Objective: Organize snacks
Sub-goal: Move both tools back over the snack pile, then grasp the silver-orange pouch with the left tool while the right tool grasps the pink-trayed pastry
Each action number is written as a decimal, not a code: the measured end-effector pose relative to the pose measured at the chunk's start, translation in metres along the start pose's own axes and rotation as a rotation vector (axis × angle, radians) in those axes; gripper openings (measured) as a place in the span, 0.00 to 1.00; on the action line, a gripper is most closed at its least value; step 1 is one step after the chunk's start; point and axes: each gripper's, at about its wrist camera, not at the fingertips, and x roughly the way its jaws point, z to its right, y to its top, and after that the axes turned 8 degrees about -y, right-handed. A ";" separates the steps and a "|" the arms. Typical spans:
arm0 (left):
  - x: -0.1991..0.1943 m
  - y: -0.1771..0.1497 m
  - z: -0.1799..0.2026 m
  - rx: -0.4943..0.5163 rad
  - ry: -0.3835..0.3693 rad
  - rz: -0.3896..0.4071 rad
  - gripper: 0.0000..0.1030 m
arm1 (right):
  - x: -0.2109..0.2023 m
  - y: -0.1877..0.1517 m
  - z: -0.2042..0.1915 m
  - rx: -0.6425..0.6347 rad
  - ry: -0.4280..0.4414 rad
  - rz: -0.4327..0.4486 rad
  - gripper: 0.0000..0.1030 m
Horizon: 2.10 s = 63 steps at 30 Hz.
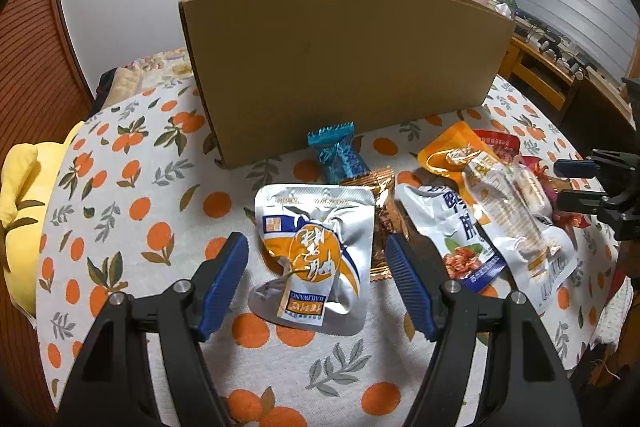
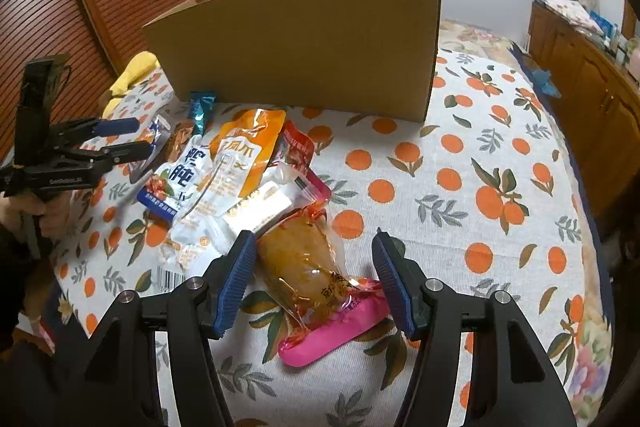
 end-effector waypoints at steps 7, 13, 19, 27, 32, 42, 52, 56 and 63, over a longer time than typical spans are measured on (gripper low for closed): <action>0.009 -0.004 -0.002 -0.009 0.004 -0.020 0.70 | -0.003 -0.007 -0.001 -0.003 0.029 -0.010 0.60; 0.012 -0.006 -0.001 -0.002 0.008 -0.020 0.67 | -0.010 -0.012 -0.008 -0.027 0.052 -0.014 0.61; 0.010 -0.006 -0.002 0.005 0.010 -0.014 0.56 | -0.003 -0.018 -0.014 -0.054 0.029 -0.036 0.61; 0.008 -0.009 -0.001 0.016 0.013 -0.018 0.55 | 0.002 -0.025 -0.014 -0.039 0.002 -0.015 0.60; 0.004 -0.014 0.002 0.017 0.014 -0.018 0.54 | 0.001 -0.030 -0.013 -0.008 -0.031 0.035 0.52; -0.011 -0.020 0.006 0.003 -0.002 0.009 0.54 | -0.004 -0.035 -0.011 0.015 -0.072 0.071 0.48; -0.031 -0.015 0.016 0.014 -0.022 0.066 0.54 | -0.009 -0.039 -0.006 0.030 -0.082 0.075 0.48; -0.039 -0.010 0.021 0.017 -0.032 0.089 0.54 | -0.014 -0.037 -0.007 0.028 -0.084 0.085 0.47; -0.053 0.003 0.030 0.032 -0.047 0.126 0.54 | -0.026 -0.029 -0.006 0.027 -0.085 0.116 0.47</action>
